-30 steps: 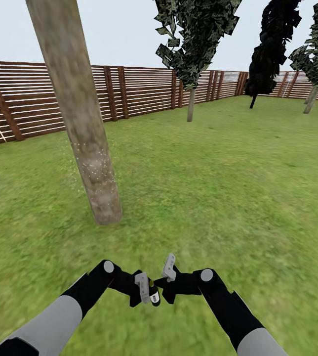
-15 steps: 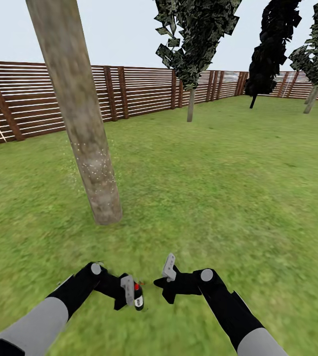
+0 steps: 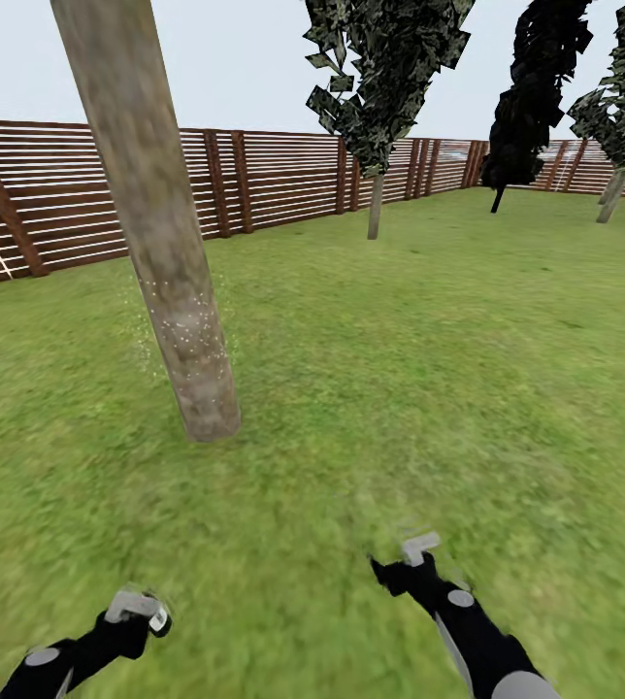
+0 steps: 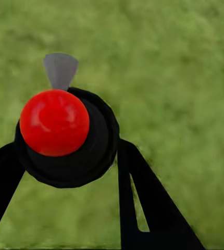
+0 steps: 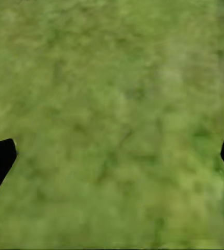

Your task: In the garden, pick up the pesticide atomizer on the floor and spray pesticide onto both trees until each tree trunk is fully covered.

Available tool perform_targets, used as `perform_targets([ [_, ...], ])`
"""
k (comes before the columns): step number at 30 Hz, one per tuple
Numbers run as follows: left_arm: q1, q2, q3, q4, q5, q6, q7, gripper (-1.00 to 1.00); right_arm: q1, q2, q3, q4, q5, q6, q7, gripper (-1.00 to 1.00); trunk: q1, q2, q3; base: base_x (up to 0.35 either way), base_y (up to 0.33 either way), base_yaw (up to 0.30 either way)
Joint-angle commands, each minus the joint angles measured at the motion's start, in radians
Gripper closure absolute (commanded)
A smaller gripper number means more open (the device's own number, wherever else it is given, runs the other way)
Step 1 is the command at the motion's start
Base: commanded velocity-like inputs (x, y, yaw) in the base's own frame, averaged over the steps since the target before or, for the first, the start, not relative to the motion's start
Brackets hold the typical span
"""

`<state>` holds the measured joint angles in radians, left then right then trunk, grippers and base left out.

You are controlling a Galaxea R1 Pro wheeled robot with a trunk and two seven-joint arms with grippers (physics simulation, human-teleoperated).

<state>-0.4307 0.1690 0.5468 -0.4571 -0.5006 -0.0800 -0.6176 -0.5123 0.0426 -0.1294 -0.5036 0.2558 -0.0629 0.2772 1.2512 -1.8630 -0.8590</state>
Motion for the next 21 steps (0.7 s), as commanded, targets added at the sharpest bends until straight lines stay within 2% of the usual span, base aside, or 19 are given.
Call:
perform_targets([
  [1, 0.001, -0.001, 0.023, 0.03, 0.003, -0.006, 0.044, 1.0, 0.0, -0.01, -0.014, 0.046, -0.001, -0.046, -0.078, -1.0, 0.0, 0.0, 0.0, 0.0, 0.0, 0.0],
  [2, 0.005, 0.001, 0.049, 0.071, 0.002, -0.01, 0.109, 1.0, 0.0, -0.041, -0.024, 0.097, -0.003, -0.079, -0.146, -1.0, 0.0, 0.0, 0.0, 0.0, 0.0, 0.0],
  [4, 0.047, 0.005, 0.08, 0.099, 0.002, -0.011, 0.198, 1.0, 0.0, -0.102, -0.033, 0.203, -0.025, -0.105, -0.184, -1.0, 0.0, 0.0, 0.0, 0.0, 0.0, 0.0],
  [6, 0.083, 0.014, 0.126, 0.109, 0.003, -0.011, 0.24, 1.0, 0.003, -0.135, -0.036, 0.29, -0.069, -0.128, -0.192, -1.0, 0.0, 0.0, 0.0, 0.0, 0.0, 0.0],
  [7, 0.095, 0.015, 0.215, 0.119, 0.002, -0.012, 0.255, 1.0, 0.017, -0.153, -0.036, 0.35, -0.106, -0.147, -0.194, -1.0, 0.0, 0.0, 0.0, 0.0, 0.0, 0.0],
  [8, 0.098, 0.011, 0.254, 0.128, 0.002, -0.013, 0.259, 1.0, 0.022, -0.156, -0.035, 0.367, -0.113, -0.151, -0.197, -1.0, 0.0, 0.0, 0.0, 0.0, 0.0, 0.0],
  [9, 0.098, 0.009, 0.267, 0.138, 0.002, -0.013, 0.263, 1.0, 0.028, -0.157, -0.035, 0.373, -0.115, -0.152, -0.198, -1.0, 0.0, 0.0, 0.0, 0.0, 0.0, 0.0],
  [14, 0.099, 0.006, 0.283, 0.156, 0.001, -0.015, 0.354, 1.0, 0.06, -0.15, -0.033, 0.379, -0.117, -0.153, -0.195, -1.0, 0.0, 0.0, 0.0, 0.0, 0.0, 0.0],
  [17, 0.099, 0.005, 0.281, 0.156, -0.002, -0.017, 0.364, 1.0, 0.061, -0.15, -0.033, 0.378, -0.121, -0.155, -0.196, -1.0, 0.0, 0.0, 0.0, 0.0, 0.0, 0.0],
  [21, 0.1, 0.006, 0.282, 0.156, -0.003, -0.052, 0.363, 1.0, 0.061, -0.154, -0.035, 0.376, -0.122, -0.156, -0.196, -1.0, 0.0, 0.0, 0.0, 0.0, 0.0, 0.0],
])
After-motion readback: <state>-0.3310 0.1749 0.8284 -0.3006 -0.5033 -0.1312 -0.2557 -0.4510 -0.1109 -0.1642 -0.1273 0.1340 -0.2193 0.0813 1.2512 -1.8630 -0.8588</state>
